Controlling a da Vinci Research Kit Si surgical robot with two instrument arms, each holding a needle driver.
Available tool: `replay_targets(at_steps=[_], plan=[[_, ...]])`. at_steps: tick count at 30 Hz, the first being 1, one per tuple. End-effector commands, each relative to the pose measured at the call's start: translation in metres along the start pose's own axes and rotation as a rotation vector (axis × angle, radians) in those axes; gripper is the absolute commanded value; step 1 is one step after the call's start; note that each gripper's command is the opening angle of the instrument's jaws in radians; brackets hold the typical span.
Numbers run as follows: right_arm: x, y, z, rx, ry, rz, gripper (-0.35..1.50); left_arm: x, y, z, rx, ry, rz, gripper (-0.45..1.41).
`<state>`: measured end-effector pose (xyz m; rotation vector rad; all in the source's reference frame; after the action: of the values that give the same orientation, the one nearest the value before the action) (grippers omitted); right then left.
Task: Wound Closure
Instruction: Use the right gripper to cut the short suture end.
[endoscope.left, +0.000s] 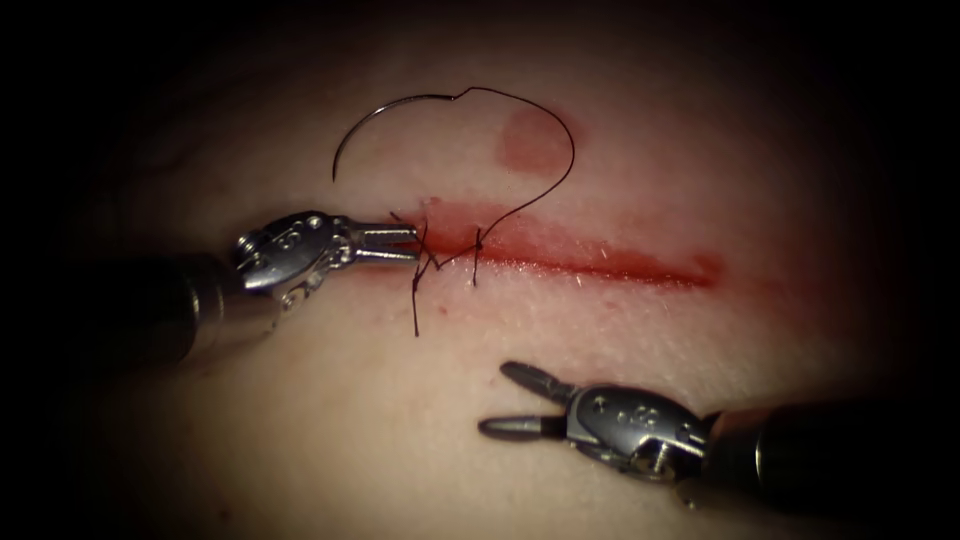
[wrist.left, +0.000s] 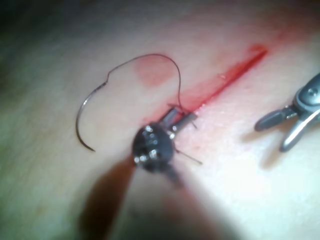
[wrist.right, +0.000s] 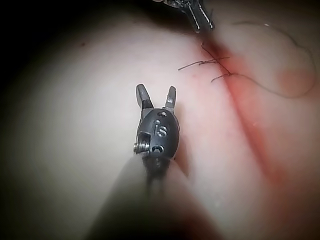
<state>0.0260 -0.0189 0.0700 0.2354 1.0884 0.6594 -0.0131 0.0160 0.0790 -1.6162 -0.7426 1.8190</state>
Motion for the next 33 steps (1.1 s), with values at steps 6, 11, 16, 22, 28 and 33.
replay_targets(at_steps=[6,11,16,22,28,33], plan=[[-0.0007,-0.0003,0.0007,0.003,-0.005,0.003,0.67,-0.0005,0.0000,0.0013,0.003,0.004,-0.002,0.54],[-0.0008,-0.0001,0.0008,0.002,-0.005,0.003,0.66,0.0002,0.0008,0.0012,-0.017,0.007,-0.026,0.67],[-0.0008,0.0000,0.0009,0.000,-0.005,0.004,0.66,0.0018,0.0014,0.0010,-0.028,0.035,-0.040,0.64],[-0.0008,0.0000,0.0010,0.000,-0.005,0.003,0.66,0.0033,0.0015,0.0014,-0.030,0.073,-0.050,0.54],[-0.0009,-0.0002,0.0009,0.002,-0.008,0.002,0.66,0.0024,0.0018,0.0020,-0.031,0.071,-0.042,0.51],[-0.0009,-0.0001,0.0010,0.001,-0.008,0.002,0.66,0.0017,0.0023,0.0019,-0.043,0.068,-0.035,0.25]])
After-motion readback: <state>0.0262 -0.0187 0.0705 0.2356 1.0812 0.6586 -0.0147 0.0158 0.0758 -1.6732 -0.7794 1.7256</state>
